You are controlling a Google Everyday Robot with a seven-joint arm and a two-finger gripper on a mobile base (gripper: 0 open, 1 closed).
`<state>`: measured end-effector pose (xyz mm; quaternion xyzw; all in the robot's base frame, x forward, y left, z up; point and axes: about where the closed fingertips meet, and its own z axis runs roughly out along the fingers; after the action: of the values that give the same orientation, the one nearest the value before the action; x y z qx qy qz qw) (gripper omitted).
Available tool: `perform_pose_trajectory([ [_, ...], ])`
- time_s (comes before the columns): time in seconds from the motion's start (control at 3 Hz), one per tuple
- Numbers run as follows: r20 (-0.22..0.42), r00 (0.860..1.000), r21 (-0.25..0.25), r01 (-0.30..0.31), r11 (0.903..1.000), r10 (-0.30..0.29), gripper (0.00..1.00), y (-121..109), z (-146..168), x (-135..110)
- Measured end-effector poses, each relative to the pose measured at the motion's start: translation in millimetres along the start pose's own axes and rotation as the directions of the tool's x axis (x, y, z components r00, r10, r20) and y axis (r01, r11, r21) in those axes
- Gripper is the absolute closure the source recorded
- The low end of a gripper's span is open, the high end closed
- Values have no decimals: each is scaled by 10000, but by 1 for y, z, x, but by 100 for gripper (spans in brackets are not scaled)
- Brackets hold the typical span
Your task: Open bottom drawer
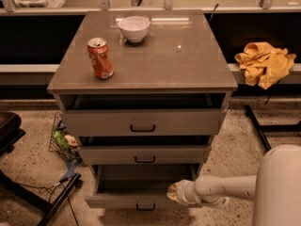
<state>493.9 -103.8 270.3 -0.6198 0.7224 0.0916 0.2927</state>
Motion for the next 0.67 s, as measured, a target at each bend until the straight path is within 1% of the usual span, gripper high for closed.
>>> perform_pose_trajectory([
  [0.33, -627, 9944, 884, 907, 9919, -854, 100, -43, 5, -8],
  [0.67, -666, 9944, 879, 876, 9923, -819, 100, -42, 14, -8],
])
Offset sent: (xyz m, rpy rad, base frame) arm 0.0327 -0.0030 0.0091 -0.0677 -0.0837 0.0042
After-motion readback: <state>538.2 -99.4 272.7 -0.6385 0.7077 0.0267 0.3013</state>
